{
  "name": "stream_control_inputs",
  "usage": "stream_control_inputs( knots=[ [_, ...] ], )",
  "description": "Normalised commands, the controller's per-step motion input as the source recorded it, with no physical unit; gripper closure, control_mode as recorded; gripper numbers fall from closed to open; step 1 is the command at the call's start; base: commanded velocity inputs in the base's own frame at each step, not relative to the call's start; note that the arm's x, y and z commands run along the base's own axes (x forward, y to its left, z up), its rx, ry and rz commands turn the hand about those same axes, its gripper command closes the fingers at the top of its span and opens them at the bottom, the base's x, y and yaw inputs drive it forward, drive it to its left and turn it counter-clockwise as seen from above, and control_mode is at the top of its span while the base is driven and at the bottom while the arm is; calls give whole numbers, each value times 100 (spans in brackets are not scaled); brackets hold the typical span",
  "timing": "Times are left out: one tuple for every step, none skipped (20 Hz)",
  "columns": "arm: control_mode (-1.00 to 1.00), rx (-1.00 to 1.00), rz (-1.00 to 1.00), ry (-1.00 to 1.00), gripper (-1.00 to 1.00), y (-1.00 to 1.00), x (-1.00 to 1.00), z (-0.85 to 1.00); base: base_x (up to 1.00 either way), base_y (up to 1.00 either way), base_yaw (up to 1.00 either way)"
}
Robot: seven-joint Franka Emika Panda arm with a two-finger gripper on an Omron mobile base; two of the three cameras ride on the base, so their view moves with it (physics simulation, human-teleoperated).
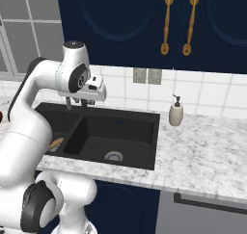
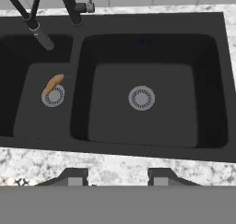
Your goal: Pick the sweet potato from the sink and place it in the bowl. Then pick the bowl and place it in the microwave. Then close the microwave door and press the start button.
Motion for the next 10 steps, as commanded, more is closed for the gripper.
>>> stream_control_inputs(
  knots=[
    [-100,0,0,0,-100,0,-2,0,0,0,0],
    [-100,0,0,0,-100,0,-8,0,0,0,0],
    [-100,-1,0,-4,-100,0,-6,0,0,0,0],
    [-100,0,0,0,-100,0,0,0,0,0,0],
    [-100,0,0,0,-100,0,0,0,0,0,0],
    [-100,-15,0,0,-100,62,-41,-7,0,0,0],
    [-100,-29,-8,-1,-100,99,-68,0,0,0,0],
    [-100,-28,-10,-12,-100,100,-97,-17,0,0,0],
    [-100,-15,-11,-15,-100,96,-100,-18,0,0,0],
    [-100,-3,0,0,-100,96,-100,-44,0,0,0]
  ],
)
